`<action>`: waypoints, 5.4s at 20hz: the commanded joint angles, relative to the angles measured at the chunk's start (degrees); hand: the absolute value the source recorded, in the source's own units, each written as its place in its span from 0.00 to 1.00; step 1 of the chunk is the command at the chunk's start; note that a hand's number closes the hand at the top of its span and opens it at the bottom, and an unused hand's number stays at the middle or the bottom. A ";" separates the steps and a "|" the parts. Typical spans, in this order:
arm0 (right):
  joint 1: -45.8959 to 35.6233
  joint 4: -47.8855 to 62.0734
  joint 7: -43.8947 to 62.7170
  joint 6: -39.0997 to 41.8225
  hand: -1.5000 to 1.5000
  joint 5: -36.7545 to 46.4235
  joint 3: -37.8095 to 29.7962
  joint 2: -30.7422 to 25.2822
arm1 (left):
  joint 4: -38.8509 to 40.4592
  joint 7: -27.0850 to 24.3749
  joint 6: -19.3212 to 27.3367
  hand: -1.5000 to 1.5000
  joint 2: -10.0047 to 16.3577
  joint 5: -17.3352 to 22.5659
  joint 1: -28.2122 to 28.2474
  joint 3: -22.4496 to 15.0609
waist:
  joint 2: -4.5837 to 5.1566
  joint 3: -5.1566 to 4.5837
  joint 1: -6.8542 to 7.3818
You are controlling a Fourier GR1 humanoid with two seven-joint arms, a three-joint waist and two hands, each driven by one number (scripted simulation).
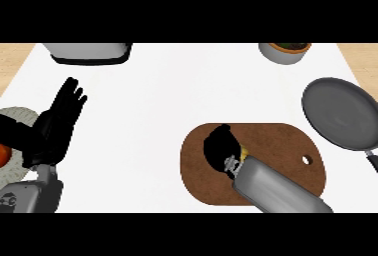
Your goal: Pick the squash from the cutting board and place it in the pan
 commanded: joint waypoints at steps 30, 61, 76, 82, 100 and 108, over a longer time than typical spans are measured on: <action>26.75 -42.20 5.74 -34.21 1.00 1.46 -29.19 -6.13 | 0.98 -2.44 -0.40 0.50 -1.87 -1.95 2.73 1.30 | -0.41 -0.04 -2.26; 9.68 8.65 -31.15 -47.76 1.00 -20.24 -73.63 -20.85 | -1.18 2.37 -0.31 0.50 -3.82 -4.77 -1.16 -0.01 | 0.50 0.11 0.59; -2.96 50.69 -37.30 -60.30 0.00 -15.89 -75.32 -20.62 | -0.89 2.83 -2.68 0.50 -2.64 -3.54 -3.46 0.93 | 1.28 0.26 2.40; -4.13 59.07 -44.84 -56.81 0.00 -17.19 -76.64 -23.77 | -2.25 2.02 -1.66 0.50 -4.74 -4.49 -1.26 -0.57 | 1.28 0.34 2.65; 3.99 64.64 -62.16 -22.04 0.00 -40.96 -97.80 -40.98 | -0.05 1.68 -2.40 0.50 -2.77 -3.18 -1.91 2.89 | 0.90 0.47 0.63; 12.63 63.09 -69.43 -12.68 0.00 -42.81 -97.96 -41.77 | 1.21 -1.44 -3.22 0.50 -3.35 -2.77 -0.38 3.35 | 0.85 0.51 0.49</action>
